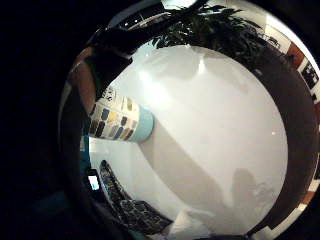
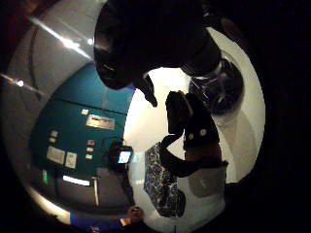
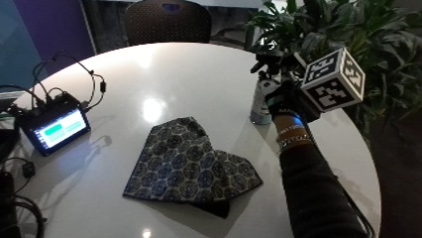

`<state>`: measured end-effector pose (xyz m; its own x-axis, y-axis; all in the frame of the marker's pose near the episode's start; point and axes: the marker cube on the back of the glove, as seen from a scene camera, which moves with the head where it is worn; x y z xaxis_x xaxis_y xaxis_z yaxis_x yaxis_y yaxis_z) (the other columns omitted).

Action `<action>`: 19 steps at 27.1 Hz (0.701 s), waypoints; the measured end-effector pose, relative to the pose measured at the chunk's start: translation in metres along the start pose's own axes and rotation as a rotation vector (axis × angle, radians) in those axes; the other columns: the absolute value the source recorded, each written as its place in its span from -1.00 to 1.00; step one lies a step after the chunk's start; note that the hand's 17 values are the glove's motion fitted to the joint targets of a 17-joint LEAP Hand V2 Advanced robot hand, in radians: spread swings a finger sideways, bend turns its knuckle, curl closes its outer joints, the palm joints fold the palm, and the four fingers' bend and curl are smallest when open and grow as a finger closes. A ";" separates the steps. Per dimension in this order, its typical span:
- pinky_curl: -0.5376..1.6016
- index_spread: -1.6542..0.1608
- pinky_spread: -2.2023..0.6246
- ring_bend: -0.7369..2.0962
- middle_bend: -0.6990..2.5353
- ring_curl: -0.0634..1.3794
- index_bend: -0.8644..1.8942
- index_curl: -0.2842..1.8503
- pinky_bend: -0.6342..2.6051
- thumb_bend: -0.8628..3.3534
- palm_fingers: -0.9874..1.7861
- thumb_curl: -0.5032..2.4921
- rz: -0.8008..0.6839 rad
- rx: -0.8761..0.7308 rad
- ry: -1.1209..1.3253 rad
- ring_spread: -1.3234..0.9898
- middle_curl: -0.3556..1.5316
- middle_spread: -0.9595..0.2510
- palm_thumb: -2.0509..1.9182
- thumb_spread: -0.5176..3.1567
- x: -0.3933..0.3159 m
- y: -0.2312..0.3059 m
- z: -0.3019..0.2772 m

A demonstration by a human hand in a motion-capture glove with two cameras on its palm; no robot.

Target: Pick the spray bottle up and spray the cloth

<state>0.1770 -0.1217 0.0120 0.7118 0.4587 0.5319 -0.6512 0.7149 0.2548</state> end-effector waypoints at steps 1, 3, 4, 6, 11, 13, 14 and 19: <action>-0.21 0.46 0.72 -0.27 -0.45 -0.55 -0.26 -0.46 -0.39 -0.55 0.11 -0.49 -0.004 -0.003 -0.029 0.10 -0.33 0.54 0.37 -0.06 -0.004 -0.001 0.001; -0.21 0.47 0.72 -0.27 -0.45 -0.54 -0.26 -0.46 -0.39 -0.55 0.12 -0.49 -0.013 -0.001 -0.100 0.10 -0.32 0.54 0.38 -0.07 -0.012 -0.004 0.001; -0.22 0.47 0.72 -0.26 -0.45 -0.54 -0.25 -0.46 -0.40 -0.54 0.13 -0.48 -0.019 0.005 -0.141 0.10 -0.32 0.54 0.40 -0.07 -0.015 -0.005 0.001; -0.22 0.47 0.72 -0.27 -0.44 -0.54 -0.23 -0.45 -0.42 -0.53 0.17 -0.46 -0.031 0.029 -0.220 0.10 -0.31 0.55 0.43 -0.07 -0.020 -0.008 0.000; -0.25 0.48 0.71 -0.27 -0.39 -0.53 -0.21 -0.42 -0.50 -0.53 0.30 -0.44 -0.065 0.117 -0.365 0.09 -0.27 0.48 0.47 -0.10 -0.029 -0.016 -0.001; -0.26 0.48 0.70 -0.28 -0.38 -0.53 -0.17 -0.40 -0.52 -0.53 0.36 -0.43 -0.096 0.163 -0.403 0.08 -0.26 0.44 0.48 -0.11 -0.033 -0.021 0.000; -0.27 0.48 0.70 -0.29 -0.37 -0.53 -0.17 -0.40 -0.53 -0.54 0.37 -0.42 -0.120 0.188 -0.412 0.08 -0.25 0.43 0.48 -0.12 -0.034 -0.023 0.001; -0.23 0.50 0.60 -0.19 -0.38 -0.44 -0.22 -0.38 -0.44 -0.56 0.61 -0.42 -0.263 0.311 -0.367 0.04 -0.23 0.37 0.46 -0.12 -0.048 -0.026 -0.001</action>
<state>0.1594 -0.1618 -0.0207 0.7588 0.0318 0.6505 -0.5502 0.5657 0.6142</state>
